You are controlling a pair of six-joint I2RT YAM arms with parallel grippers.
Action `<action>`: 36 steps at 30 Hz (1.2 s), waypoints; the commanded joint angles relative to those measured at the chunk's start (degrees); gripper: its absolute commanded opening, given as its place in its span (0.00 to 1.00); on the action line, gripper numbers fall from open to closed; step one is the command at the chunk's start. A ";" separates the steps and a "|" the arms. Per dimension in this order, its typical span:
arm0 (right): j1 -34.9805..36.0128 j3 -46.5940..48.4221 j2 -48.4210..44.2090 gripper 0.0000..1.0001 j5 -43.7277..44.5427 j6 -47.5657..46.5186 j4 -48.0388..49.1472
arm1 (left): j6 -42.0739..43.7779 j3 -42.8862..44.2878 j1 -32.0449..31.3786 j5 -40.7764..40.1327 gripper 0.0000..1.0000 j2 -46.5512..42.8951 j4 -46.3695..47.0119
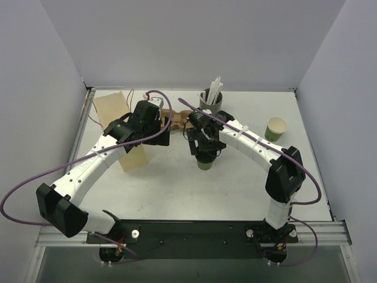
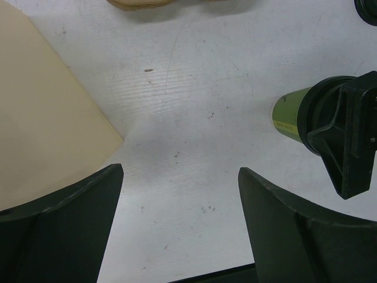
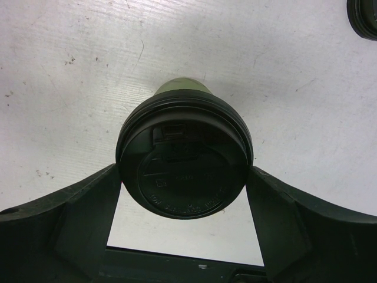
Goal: Pack the takeout coffee
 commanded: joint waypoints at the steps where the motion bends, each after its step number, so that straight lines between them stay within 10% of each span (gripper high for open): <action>1: 0.28 0.27 -0.65 0.82 1.21 0.22 -1.65 | 0.82 0.98 0.27 1.44 0.90 0.34 2.52; 25: -4.28 1.15 -8.55 0.88 -4.76 2.59 -0.60 | 1.34 1.77 0.18 8.29 0.86 0.87 4.54; 36: -7.71 -4.21 -15.41 0.75 -9.07 6.11 2.65 | 1.61 5.11 -1.22 9.09 0.81 0.43 3.93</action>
